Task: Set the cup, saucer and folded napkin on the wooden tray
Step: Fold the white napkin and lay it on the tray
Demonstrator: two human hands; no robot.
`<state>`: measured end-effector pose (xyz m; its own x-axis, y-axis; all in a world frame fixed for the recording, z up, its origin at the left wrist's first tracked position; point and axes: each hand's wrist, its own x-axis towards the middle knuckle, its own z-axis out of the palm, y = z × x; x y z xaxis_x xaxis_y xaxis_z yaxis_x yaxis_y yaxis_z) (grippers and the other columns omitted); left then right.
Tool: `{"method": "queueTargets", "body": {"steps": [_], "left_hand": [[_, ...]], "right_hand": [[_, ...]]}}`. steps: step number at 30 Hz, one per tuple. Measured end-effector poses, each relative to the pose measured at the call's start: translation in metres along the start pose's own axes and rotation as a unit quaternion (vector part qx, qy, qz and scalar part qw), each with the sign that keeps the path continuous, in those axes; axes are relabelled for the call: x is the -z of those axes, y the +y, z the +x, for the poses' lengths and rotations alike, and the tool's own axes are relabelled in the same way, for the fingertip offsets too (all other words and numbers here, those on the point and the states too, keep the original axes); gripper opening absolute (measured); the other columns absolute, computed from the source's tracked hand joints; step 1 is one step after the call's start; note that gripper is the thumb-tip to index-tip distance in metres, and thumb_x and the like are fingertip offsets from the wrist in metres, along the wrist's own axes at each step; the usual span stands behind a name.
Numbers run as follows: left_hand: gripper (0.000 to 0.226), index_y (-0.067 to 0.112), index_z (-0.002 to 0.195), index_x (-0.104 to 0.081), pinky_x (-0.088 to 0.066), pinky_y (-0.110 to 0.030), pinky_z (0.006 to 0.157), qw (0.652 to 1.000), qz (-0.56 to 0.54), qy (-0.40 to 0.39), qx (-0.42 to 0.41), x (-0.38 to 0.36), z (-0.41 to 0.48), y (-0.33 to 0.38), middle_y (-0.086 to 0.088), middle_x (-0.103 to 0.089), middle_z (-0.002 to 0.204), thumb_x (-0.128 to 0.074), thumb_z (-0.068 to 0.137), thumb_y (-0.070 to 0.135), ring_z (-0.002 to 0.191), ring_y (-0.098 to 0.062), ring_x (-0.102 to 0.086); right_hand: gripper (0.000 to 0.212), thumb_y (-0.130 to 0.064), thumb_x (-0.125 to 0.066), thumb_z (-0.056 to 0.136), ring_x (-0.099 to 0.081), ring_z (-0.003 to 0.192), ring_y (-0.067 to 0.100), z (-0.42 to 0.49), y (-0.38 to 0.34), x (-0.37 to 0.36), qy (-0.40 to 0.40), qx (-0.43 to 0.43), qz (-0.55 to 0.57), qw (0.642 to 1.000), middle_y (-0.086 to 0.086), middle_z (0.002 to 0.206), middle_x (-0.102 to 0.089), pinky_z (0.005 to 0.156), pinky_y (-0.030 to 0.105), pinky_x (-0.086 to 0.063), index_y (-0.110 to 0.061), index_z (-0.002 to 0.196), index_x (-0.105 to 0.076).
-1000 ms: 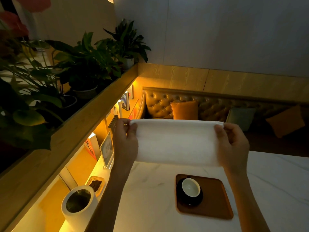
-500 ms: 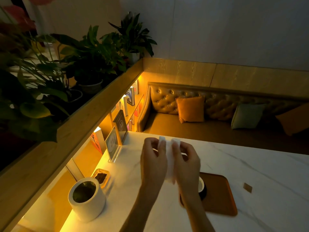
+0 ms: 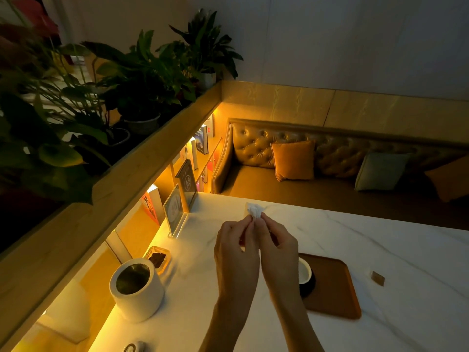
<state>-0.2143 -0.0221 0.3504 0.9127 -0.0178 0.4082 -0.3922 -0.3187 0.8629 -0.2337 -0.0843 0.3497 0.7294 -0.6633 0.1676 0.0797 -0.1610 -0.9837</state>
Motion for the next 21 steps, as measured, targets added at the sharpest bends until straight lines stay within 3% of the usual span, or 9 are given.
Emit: {"method": "queueTargets", "body": {"steps": [4, 7, 11, 13, 15, 17, 18, 19, 21], "left_hand": [[0.027, 0.021, 0.118, -0.067, -0.053, -0.013, 0.09, 0.98, -0.16, -0.103, 0.062, 0.005, -0.006, -0.004, 0.006, -0.07, 0.113, -0.05, 0.098, 0.012, 0.101, -0.012, -0.068], [0.037, 0.042, 0.114, -0.063, -0.055, -0.027, 0.092, 0.97, -0.175, -0.139, 0.096, 0.011, -0.005, -0.014, 0.008, -0.07, 0.115, -0.05, 0.099, 0.012, 0.105, -0.01, -0.064], [0.029, 0.039, 0.107, -0.064, -0.051, -0.036, 0.094, 0.979, -0.123, -0.058, 0.149, 0.014, 0.001, -0.029, 0.007, -0.063, 0.12, -0.051, 0.098, 0.015, 0.105, -0.006, -0.055], [0.027, 0.033, 0.121, -0.058, -0.05, -0.038, 0.097, 0.941, -0.19, -0.123, 0.251, 0.019, 0.005, -0.035, 0.001, -0.058, 0.132, -0.055, 0.095, 0.04, 0.114, -0.014, -0.056], [0.058, 0.025, 0.131, -0.054, -0.053, -0.044, 0.096, 0.845, -0.319, -0.227, 0.364, 0.028, 0.006, -0.046, -0.007, -0.062, 0.132, -0.057, 0.084, 0.06, 0.117, -0.026, -0.061], [0.058, 0.02, 0.13, -0.059, -0.056, -0.046, 0.088, 0.734, -0.444, -0.265, 0.441, 0.037, 0.01, -0.054, -0.013, -0.065, 0.128, -0.058, 0.085, 0.056, 0.116, -0.032, -0.064], [0.053, 0.018, 0.127, -0.062, -0.056, -0.047, 0.086, 0.707, -0.474, -0.272, 0.45, 0.041, 0.012, -0.053, -0.015, -0.066, 0.128, -0.059, 0.086, 0.052, 0.115, -0.034, -0.065], [0.048, 0.018, 0.124, -0.065, -0.057, -0.047, 0.084, 0.706, -0.477, -0.273, 0.448, 0.043, 0.015, -0.051, -0.016, -0.067, 0.126, -0.061, 0.087, 0.048, 0.113, -0.034, -0.066], [0.044, 0.02, 0.123, -0.063, -0.057, -0.05, 0.088, 0.767, -0.431, -0.255, 0.4, 0.041, 0.018, -0.052, -0.011, -0.07, 0.121, -0.061, 0.088, 0.044, 0.11, -0.032, -0.068]], "right_hand": [[0.029, -0.026, -0.059, 0.092, -0.066, 0.101, 0.013, 0.005, 0.0, 0.009, -0.054, 0.014, -0.034, 0.998, -0.003, 0.112, -0.07, 0.076, 0.017, -0.056, -0.022, 0.12, -0.064], [0.03, -0.023, -0.058, 0.093, -0.065, 0.102, 0.016, 0.01, 0.0, 0.018, -0.075, -0.002, -0.028, 0.997, -0.001, 0.115, -0.069, 0.084, 0.034, -0.058, -0.022, 0.122, -0.063], [0.033, -0.023, -0.059, 0.092, -0.065, 0.1, 0.019, 0.014, 0.001, 0.026, -0.087, -0.024, -0.01, 0.996, -0.003, 0.117, -0.067, 0.082, 0.046, -0.059, -0.027, 0.124, -0.061], [0.031, -0.025, -0.059, 0.091, -0.066, 0.098, 0.016, 0.017, 0.0, 0.032, -0.115, -0.04, 0.019, 0.992, -0.011, 0.113, -0.068, 0.078, 0.035, -0.061, -0.035, 0.121, -0.06], [0.03, -0.026, -0.058, 0.091, -0.068, 0.099, 0.013, 0.02, -0.002, 0.039, -0.153, -0.057, 0.052, 0.985, -0.015, 0.109, -0.071, 0.078, 0.033, -0.06, -0.038, 0.118, -0.062], [0.03, -0.029, -0.059, 0.088, -0.069, 0.1, 0.011, 0.021, -0.003, 0.044, -0.178, -0.076, 0.089, 0.977, -0.013, 0.109, -0.072, 0.076, 0.036, -0.06, -0.039, 0.115, -0.063], [0.031, -0.031, -0.059, 0.085, -0.069, 0.1, 0.012, 0.022, -0.002, 0.047, -0.181, -0.084, 0.102, 0.975, -0.012, 0.109, -0.072, 0.075, 0.037, -0.061, -0.039, 0.115, -0.063], [0.034, -0.032, -0.06, 0.084, -0.069, 0.1, 0.014, 0.023, -0.002, 0.049, -0.179, -0.09, 0.11, 0.974, -0.01, 0.11, -0.072, 0.075, 0.037, -0.061, -0.038, 0.116, -0.063], [0.036, -0.029, -0.061, 0.084, -0.07, 0.099, 0.016, 0.023, 0.002, 0.054, -0.171, -0.098, 0.123, 0.973, -0.007, 0.11, -0.072, 0.073, 0.036, -0.061, -0.033, 0.12, -0.062]]}}
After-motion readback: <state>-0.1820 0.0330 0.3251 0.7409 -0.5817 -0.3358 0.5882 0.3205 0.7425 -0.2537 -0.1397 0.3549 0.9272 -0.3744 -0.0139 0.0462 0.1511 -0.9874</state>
